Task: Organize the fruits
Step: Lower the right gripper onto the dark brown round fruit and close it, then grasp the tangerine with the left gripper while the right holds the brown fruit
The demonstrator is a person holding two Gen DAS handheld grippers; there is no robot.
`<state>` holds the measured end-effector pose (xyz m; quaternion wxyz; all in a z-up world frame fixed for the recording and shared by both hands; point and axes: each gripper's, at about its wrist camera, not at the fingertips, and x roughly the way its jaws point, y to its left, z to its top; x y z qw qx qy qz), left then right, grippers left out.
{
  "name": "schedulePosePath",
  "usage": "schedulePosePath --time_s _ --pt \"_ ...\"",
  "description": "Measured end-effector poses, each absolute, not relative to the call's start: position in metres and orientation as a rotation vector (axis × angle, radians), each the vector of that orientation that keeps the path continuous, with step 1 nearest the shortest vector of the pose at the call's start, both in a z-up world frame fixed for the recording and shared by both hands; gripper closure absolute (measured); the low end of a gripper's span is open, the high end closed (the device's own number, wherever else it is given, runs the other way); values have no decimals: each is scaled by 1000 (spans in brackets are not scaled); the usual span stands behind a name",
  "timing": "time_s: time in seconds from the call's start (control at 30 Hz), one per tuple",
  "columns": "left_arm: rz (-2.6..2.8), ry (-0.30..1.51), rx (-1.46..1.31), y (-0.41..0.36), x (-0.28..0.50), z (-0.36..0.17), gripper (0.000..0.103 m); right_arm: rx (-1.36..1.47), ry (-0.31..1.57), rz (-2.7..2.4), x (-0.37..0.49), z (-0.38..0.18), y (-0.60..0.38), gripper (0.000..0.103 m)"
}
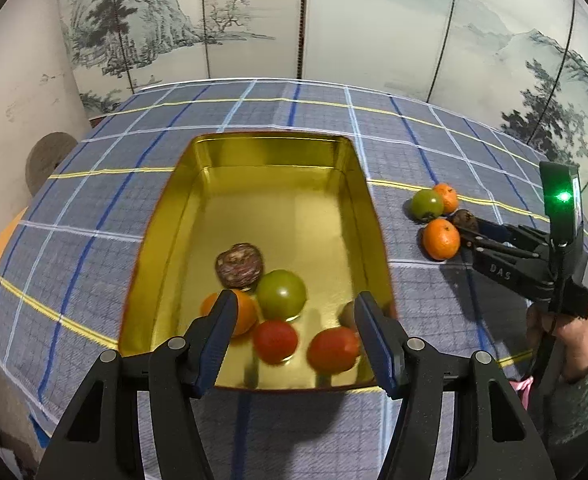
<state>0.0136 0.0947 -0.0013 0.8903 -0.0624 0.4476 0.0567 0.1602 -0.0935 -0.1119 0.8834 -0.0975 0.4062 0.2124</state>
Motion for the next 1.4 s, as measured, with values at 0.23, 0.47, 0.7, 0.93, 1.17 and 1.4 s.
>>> schedulePosePath --time_s 0.23,0.47,0.7,0.93,1.17,1.4 --pt "71 930 -119 74 29 -1 42 -216 843 438 159 -112 -94 66" --pt "19 928 -120 51 45 -3 42 -195 842 374 154 -112 -123 66" --pt "-18 937 -105 25 61 -8 42 -158 845 273 152 -111 -177 66" --pt "-39 942 -84 8 69 -9 42 -147 847 209 151 -109 -212 66" --pt "-57 927 -50 -9 79 -6 42 -136 849 207 151 -109 -220 66" --pt "-49 957 -60 -21 100 -20 42 -137 851 207 151 -108 -219 66"
